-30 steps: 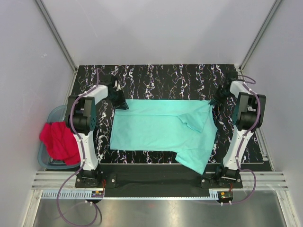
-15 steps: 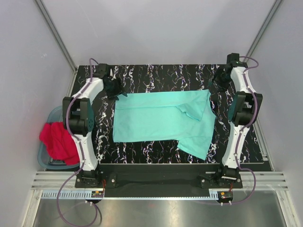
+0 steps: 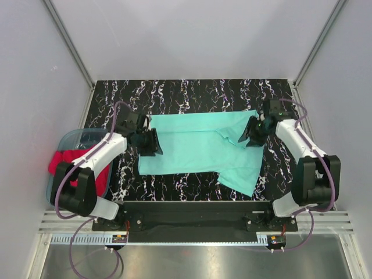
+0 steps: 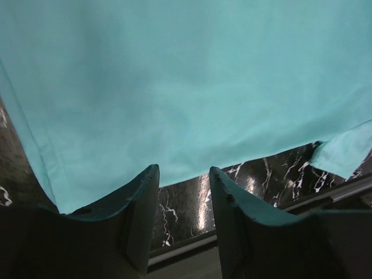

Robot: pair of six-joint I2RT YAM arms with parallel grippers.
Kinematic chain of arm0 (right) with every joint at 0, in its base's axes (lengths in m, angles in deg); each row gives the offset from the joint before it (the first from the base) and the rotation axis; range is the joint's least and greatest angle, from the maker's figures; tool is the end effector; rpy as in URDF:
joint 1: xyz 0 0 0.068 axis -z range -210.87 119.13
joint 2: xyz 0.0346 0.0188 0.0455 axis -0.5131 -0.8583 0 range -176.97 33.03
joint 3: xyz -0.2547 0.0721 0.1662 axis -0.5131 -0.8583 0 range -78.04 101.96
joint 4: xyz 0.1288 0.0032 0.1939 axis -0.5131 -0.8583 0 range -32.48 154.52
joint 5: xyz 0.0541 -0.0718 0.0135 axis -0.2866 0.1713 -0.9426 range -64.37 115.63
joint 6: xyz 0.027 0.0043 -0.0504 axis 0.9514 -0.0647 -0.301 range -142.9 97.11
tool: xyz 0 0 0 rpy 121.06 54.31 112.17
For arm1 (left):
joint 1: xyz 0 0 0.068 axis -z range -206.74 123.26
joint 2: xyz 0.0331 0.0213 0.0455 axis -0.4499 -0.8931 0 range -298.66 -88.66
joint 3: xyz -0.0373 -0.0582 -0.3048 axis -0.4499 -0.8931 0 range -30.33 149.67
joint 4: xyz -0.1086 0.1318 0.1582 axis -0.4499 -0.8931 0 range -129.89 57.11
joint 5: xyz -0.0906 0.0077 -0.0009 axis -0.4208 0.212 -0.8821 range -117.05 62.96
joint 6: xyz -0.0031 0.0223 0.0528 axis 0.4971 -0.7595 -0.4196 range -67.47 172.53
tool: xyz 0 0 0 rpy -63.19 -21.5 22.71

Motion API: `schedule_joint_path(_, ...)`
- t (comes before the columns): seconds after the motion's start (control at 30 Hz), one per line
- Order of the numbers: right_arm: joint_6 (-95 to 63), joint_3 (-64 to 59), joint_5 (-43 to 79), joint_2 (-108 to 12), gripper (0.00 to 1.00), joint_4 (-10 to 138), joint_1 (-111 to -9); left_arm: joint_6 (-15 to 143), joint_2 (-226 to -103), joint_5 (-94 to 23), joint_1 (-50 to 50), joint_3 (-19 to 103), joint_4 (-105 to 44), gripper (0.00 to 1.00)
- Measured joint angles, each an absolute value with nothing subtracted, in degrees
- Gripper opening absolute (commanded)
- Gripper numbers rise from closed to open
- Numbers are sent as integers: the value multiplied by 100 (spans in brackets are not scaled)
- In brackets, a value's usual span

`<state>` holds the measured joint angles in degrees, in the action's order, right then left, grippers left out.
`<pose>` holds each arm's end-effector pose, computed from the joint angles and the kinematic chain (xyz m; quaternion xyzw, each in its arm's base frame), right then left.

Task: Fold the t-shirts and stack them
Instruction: Fold the tshirt

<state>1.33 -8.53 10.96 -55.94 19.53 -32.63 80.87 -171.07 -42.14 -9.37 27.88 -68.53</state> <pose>0.2849 0.0191 0.3015 0.1607 0.9542 0.1706 0.1858 0.2417 -0.0865 0.2848 -0.0574 0.9560 -0.2171 0.1885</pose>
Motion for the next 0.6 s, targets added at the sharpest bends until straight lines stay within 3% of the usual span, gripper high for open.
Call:
schedule_joint_path(0.3,737,-3104,705,-4222,59,2092,-3794,9014,-15774,-3759,-985,1221,-7115,52)
schedule_joint_path(0.53,1023,-3364,1041,-3627,53,2020,-3794,9495,-15263,-3506,-1556,712,-7067,52)
schedule_joint_path(0.6,1102,-3351,995,-3776,53,2084,-3794,9560,-15414,-3477,-1597,712,-7039,46)
